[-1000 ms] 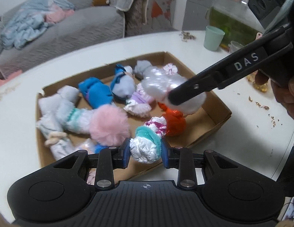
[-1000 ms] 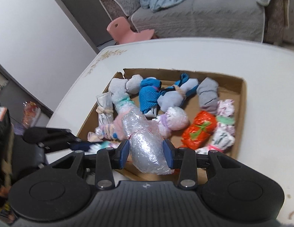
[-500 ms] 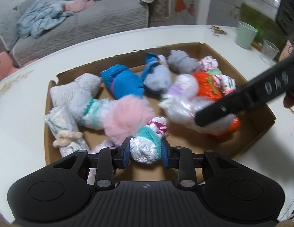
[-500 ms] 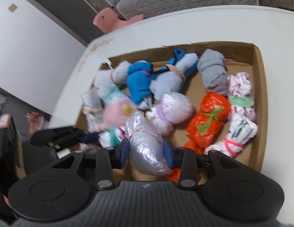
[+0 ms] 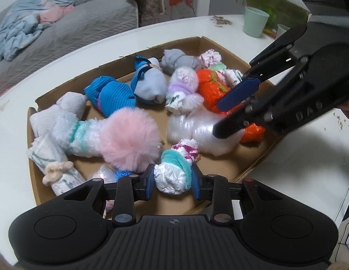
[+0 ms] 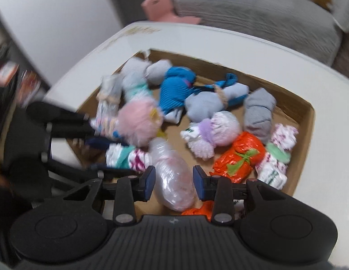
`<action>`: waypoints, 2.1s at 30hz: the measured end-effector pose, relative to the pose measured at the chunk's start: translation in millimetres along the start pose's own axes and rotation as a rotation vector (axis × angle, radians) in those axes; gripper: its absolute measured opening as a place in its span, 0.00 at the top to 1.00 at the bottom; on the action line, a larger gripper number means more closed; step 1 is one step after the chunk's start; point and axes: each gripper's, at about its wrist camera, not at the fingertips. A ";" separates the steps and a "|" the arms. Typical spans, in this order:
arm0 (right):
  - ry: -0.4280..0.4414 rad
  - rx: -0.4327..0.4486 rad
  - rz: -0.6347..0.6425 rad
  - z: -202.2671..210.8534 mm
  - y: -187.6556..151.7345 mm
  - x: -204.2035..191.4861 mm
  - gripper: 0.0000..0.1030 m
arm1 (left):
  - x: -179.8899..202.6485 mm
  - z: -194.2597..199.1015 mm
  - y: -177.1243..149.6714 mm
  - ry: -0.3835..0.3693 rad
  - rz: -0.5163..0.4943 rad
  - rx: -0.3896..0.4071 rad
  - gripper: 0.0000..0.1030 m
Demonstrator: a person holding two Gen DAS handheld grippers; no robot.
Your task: Organize objects
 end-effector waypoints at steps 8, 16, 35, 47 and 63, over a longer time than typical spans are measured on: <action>-0.008 -0.021 0.070 -6.2 -2.7 -10.0 0.66 | -2.6 -12.5 -0.7 -0.029 -0.003 -0.032 0.58; -0.032 -0.033 0.101 -3.8 -6.1 -10.5 0.58 | -0.9 -0.8 0.9 0.042 0.050 -0.035 0.17; -0.084 -0.052 0.145 -5.8 -6.7 -15.3 0.41 | -2.4 4.5 1.2 0.078 0.156 -0.054 0.01; -0.129 -0.010 0.077 12.1 -5.6 -17.7 0.23 | 2.2 34.0 -3.2 0.143 0.313 -0.033 0.00; -0.261 0.110 -0.159 48.0 -24.5 -23.8 0.09 | 15.2 75.9 -6.0 0.258 0.473 0.035 0.00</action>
Point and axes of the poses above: each gripper's, at about its wrist camera, not at the fingertips, and z roughly against the way its jaws point, x to its right, y to its top, and after that the axes turned 7 degrees about -z, right-handed
